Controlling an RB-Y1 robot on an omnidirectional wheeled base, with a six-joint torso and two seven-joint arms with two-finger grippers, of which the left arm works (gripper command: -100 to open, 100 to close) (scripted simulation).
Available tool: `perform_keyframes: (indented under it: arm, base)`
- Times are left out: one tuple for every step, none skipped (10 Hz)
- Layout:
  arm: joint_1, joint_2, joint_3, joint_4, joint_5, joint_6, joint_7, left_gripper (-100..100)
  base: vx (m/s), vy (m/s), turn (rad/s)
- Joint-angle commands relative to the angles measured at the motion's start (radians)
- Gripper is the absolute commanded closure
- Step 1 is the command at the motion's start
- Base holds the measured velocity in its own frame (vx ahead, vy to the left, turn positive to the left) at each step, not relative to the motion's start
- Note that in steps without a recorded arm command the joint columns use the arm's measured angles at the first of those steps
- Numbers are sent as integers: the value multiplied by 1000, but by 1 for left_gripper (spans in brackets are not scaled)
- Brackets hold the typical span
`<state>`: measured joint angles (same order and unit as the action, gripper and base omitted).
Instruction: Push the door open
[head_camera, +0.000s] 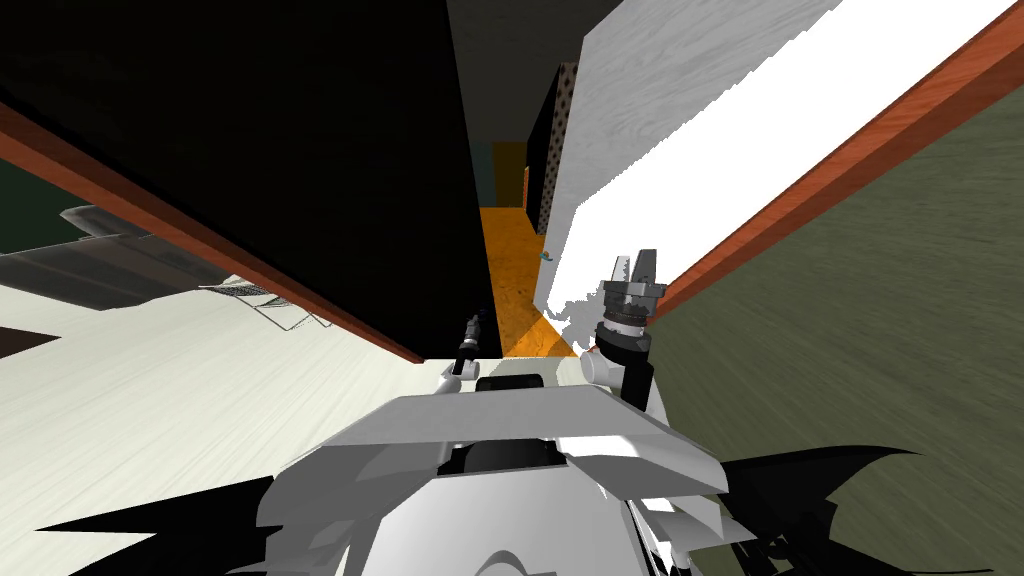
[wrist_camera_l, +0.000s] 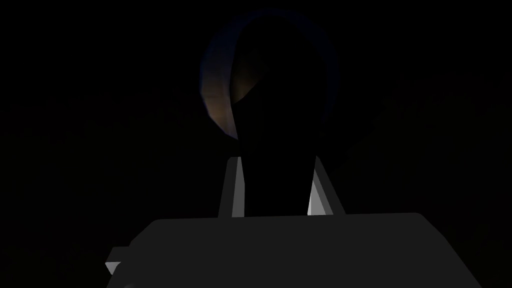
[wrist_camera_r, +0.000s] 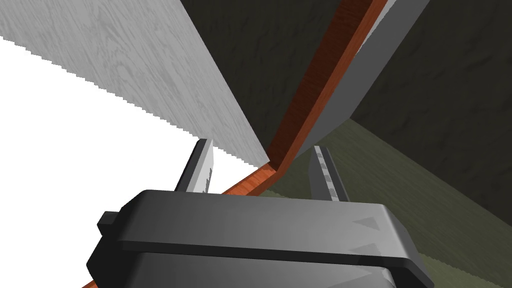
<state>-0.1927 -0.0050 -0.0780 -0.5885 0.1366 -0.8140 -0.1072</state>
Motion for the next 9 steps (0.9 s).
perform_keyframes:
  arm:
    - [5,0,0,2,0,-1,-1,100]
    - [5,0,0,2,0,-1,-1,100]
    - [-1,12,8,1,0,0,1,100]
    - [-1,18,12,2,0,0,2,100]
    - [-1,25,18,3,-1,0,3,100]
    - [-2,32,24,4,-1,-1,4,100]
    - [-3,39,31,5,-1,-1,5,100]
    - [-3,46,38,6,-1,-1,6,100]
    - [-4,52,47,8,-2,-1,7,100]
  base:
    - [0,0,0]
    - [0,0,0]
    - [105,-39,39]
    - [149,-56,73]
    - [163,-63,79]
    - [178,-85,49]
    - [184,-75,87]
    - [201,-66,65]
    - [205,-67,130]
